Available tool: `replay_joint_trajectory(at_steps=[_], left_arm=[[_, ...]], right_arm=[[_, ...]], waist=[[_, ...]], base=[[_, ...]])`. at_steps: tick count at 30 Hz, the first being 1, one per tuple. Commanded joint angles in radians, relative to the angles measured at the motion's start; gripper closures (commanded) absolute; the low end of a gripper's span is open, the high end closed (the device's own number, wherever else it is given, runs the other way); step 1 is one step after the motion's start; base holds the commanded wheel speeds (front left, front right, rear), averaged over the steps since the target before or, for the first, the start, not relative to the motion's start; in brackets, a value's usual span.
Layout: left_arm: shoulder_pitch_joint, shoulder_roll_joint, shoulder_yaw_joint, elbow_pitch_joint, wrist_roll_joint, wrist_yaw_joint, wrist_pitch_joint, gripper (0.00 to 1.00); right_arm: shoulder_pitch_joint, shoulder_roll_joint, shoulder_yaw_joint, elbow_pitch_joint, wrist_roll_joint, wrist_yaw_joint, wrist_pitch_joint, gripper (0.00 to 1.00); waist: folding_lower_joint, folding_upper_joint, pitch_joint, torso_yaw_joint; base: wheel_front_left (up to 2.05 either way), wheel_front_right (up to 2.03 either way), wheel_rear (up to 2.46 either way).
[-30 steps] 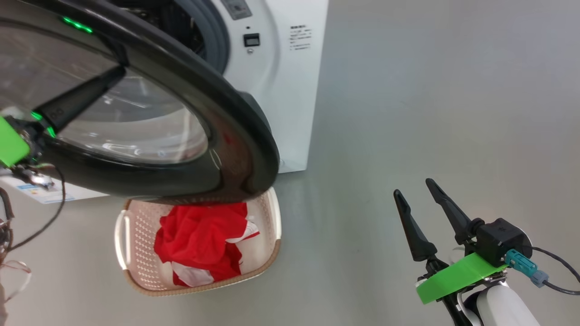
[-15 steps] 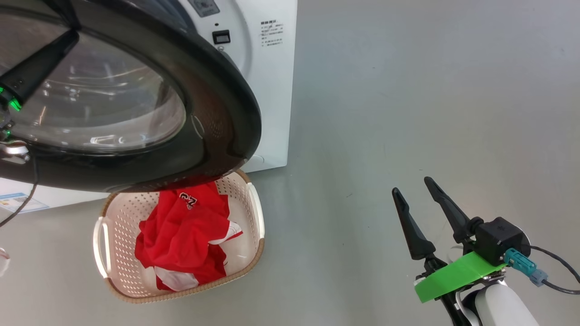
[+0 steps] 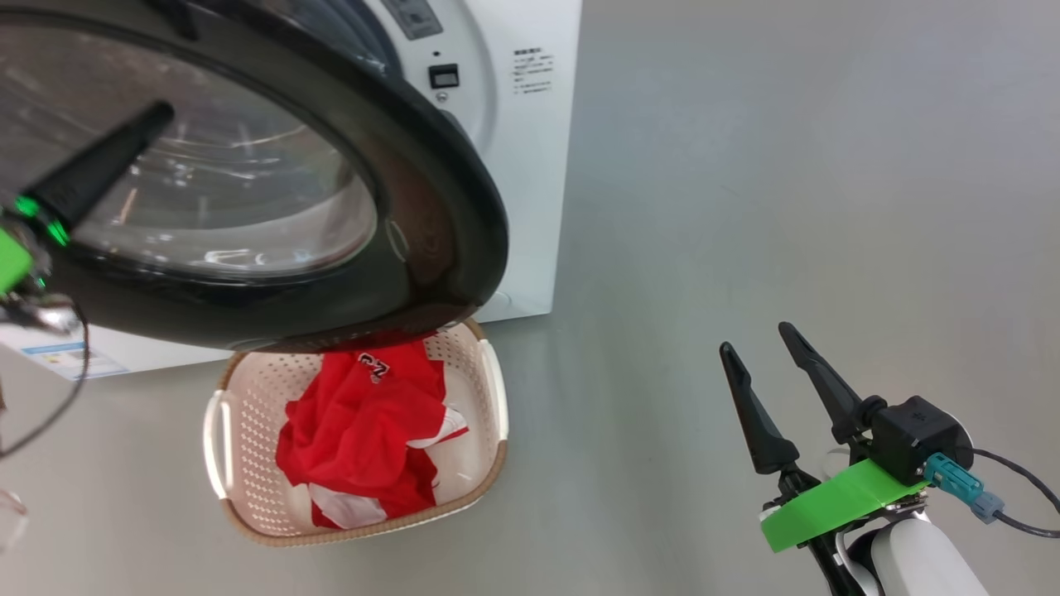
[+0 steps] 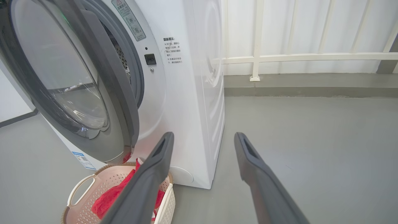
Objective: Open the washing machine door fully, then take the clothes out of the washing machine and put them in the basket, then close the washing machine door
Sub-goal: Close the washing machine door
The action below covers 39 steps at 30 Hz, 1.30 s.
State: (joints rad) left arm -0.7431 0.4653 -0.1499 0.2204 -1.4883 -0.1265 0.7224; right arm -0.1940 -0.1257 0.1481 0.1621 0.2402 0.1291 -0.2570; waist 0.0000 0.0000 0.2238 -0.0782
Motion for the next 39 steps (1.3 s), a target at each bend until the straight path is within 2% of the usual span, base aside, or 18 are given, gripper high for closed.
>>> replay_joint_trajectory(at_steps=[1, 7, 8, 10, 13, 14, 15, 18, 28, 39], left_arm=[[-0.002, 0.055, 0.033, -0.032, -0.003, -0.004, -0.008, 1.00], [0.102, 0.059, 0.023, -0.100, -0.011, -0.004, -0.067, 1.00], [0.123, 0.061, 0.021, -0.109, -0.011, -0.004, -0.077, 0.97], [0.166, 0.065, 0.017, -0.125, -0.005, -0.004, -0.103, 0.79], [0.228, 0.066, 0.018, -0.139, -0.007, -0.004, -0.148, 0.57], [0.248, 0.064, 0.021, -0.143, -0.011, -0.004, -0.164, 0.44], [0.269, 0.064, 0.023, -0.147, -0.011, -0.004, -0.181, 0.26], [0.333, 0.067, 0.019, -0.161, -0.001, -0.004, -0.229, 0.00], [0.530, 0.054, -0.041, -0.176, 0.064, -0.004, -0.454, 0.00], [0.626, 0.070, -0.131, -0.116, 0.091, -0.004, -0.676, 0.00]], right_arm=[[-0.010, -0.002, 0.018, -0.022, -0.007, 0.002, -0.005, 0.00], [-0.003, -0.008, 0.014, -0.021, -0.005, 0.002, -0.005, 0.00], [-0.001, -0.009, 0.013, -0.021, -0.004, 0.002, -0.005, 0.00], [0.002, -0.010, 0.012, -0.021, -0.004, 0.002, -0.005, 0.00], [0.007, -0.012, 0.011, -0.021, -0.004, 0.002, -0.005, 0.00], [0.009, -0.013, 0.011, -0.020, -0.003, 0.002, -0.005, 0.00], [0.011, -0.014, 0.012, -0.020, -0.003, 0.002, -0.005, 0.00], [0.016, -0.017, 0.012, -0.020, -0.001, 0.002, -0.005, 0.00], [0.025, -0.020, 0.014, -0.021, 0.003, 0.002, -0.005, 0.00], [0.035, -0.029, 0.014, -0.010, 0.007, 0.002, -0.005, 0.00]], waist=[[0.0000, 0.0000, -0.008, 0.013], [0.0000, 0.0000, -0.022, 0.046], [0.0000, 0.0000, -0.025, 0.051], [0.0000, 0.0000, -0.030, 0.059], [0.0000, 0.0000, -0.038, 0.069], [0.0000, 0.0000, -0.041, 0.071], [0.0000, 0.0000, -0.044, 0.074], [0.0000, 0.0000, -0.048, 0.079], [0.0000, 0.0000, -0.048, 0.090], [0.0000, 0.0000, -0.061, 0.091]], base=[[0.00, 0.00, 0.00], [0.00, 0.00, 0.00], [0.00, 0.00, 0.00], [0.00, 0.00, 0.00], [0.00, 0.00, 0.00], [0.00, 0.00, 0.00], [0.00, 0.00, 0.00], [0.00, 0.00, 0.00], [0.00, 0.00, 0.00], [0.00, 0.00, 0.00]])
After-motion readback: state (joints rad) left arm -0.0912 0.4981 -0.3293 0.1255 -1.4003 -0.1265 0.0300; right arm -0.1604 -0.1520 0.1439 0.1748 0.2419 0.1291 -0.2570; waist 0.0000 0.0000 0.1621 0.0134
